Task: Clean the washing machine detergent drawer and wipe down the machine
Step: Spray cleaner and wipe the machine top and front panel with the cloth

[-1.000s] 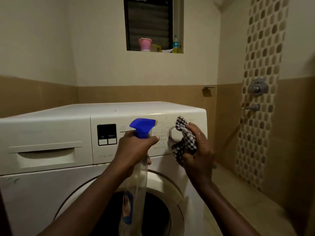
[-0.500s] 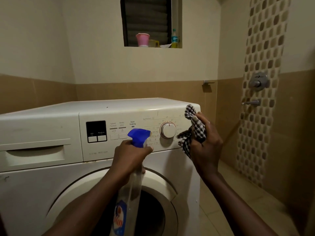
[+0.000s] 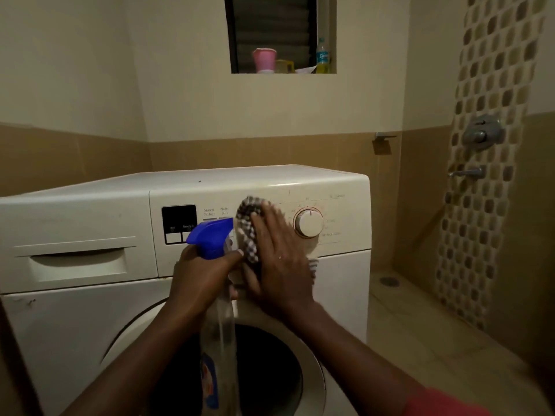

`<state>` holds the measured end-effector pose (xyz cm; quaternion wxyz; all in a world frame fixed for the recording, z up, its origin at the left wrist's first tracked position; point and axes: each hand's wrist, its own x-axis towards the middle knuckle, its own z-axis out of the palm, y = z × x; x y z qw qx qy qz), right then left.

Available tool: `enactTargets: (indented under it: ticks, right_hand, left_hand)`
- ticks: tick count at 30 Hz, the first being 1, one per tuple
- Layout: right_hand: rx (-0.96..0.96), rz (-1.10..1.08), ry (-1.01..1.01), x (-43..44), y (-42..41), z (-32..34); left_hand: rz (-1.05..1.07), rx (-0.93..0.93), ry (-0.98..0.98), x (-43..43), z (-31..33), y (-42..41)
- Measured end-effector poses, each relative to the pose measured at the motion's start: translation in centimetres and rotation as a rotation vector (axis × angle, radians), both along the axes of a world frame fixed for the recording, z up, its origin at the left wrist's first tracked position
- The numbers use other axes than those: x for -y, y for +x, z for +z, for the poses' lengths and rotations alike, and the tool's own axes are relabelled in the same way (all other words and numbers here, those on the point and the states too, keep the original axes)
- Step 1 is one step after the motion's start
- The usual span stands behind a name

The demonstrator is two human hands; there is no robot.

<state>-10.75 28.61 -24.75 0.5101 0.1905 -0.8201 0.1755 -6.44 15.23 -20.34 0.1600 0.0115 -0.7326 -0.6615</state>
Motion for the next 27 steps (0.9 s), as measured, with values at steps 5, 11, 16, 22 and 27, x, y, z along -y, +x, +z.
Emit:
enactTargets:
  ticks: [5, 11, 16, 22, 27]
  right_hand:
    - [-0.142, -0.158, 0.212, -2.2, -1.2, 0.0]
    - [-0.098, -0.202, 0.098, -1.6, -1.2, 1.3]
    - [-0.113, -0.17, 0.29, -3.7, -0.4, -0.2]
    - [-0.012, 0.022, -0.126, -3.5, -0.1, 5.8]
    - [-0.065, -0.053, -0.443, -6.3, -1.1, 10.3]
  left_hand:
    - [-0.049, 0.003, -0.027, 0.0, -0.1, -0.1]
    - [-0.101, 0.049, -0.035, -1.3, -0.2, 0.0]
    - [-0.103, 0.01, -0.032, -1.8, 0.2, 0.1]
    - [-0.108, 0.021, -0.043, -2.3, -0.7, 0.1]
    - [-0.123, 0.041, -0.047, -1.8, -0.9, -0.2]
